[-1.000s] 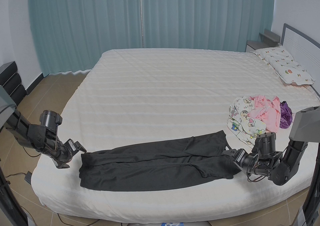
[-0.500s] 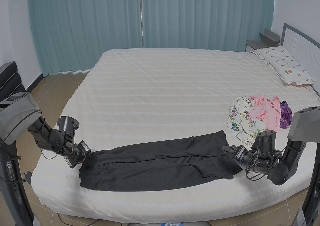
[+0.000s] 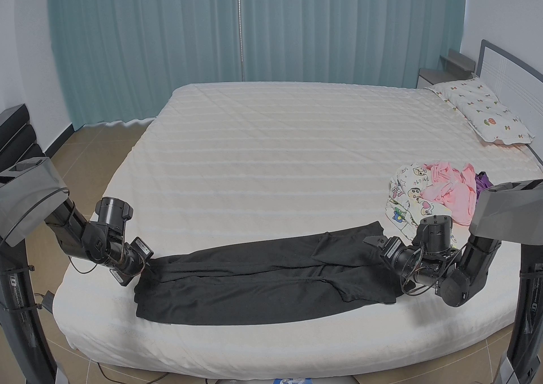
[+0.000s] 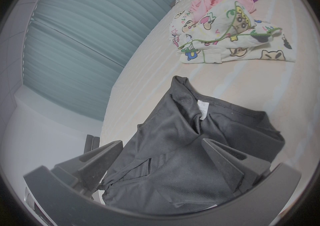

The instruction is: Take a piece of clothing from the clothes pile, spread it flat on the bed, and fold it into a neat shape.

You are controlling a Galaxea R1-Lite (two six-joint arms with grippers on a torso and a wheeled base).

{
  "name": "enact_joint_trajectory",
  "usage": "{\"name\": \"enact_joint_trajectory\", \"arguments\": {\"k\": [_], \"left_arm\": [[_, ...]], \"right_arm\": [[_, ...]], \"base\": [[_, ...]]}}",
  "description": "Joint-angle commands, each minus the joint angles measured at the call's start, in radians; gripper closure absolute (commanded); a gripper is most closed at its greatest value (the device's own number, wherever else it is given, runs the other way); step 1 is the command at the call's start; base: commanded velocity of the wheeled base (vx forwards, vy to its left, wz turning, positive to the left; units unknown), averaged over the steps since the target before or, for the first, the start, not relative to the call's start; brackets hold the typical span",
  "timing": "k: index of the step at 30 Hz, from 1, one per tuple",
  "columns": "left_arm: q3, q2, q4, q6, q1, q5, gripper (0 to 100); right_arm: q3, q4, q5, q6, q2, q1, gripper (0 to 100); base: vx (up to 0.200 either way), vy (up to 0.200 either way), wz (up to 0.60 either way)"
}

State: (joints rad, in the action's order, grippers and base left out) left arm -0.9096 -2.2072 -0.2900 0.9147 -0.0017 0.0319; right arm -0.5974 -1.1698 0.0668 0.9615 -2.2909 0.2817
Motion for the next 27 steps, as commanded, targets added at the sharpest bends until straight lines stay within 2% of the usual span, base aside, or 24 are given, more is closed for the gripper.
{"name": "enact_joint_trajectory", "arguments": {"k": [1, 13, 14, 20, 27], "left_arm": [[0.003, 0.008, -0.005, 0.007, 0.000, 0.002, 100], [0.003, 0.008, -0.005, 0.009, 0.000, 0.003, 100], [0.005, 0.011, -0.005, 0.009, 0.000, 0.003, 100], [0.011, 0.014, -0.005, 0.009, 0.000, 0.003, 100], [0.026, 0.031, -0.008, 0.007, -0.001, 0.026, 100]], "right_arm": [[-0.044, 0.039, 0.004, 0.002, -0.038, 0.011, 0], [-0.110, 0.070, -0.007, 0.005, -0.091, 0.002, 0], [-0.108, 0.071, -0.009, 0.005, -0.090, 0.002, 100], [-0.101, 0.061, -0.021, 0.006, -0.078, -0.012, 100], [-0.099, 0.059, -0.033, 0.006, -0.062, -0.070, 100]], "base": [[0.000, 0.000, 0.00], [0.000, 0.000, 0.00], [0.000, 0.000, 0.00], [0.000, 0.000, 0.00], [0.000, 0.000, 0.00]]}}
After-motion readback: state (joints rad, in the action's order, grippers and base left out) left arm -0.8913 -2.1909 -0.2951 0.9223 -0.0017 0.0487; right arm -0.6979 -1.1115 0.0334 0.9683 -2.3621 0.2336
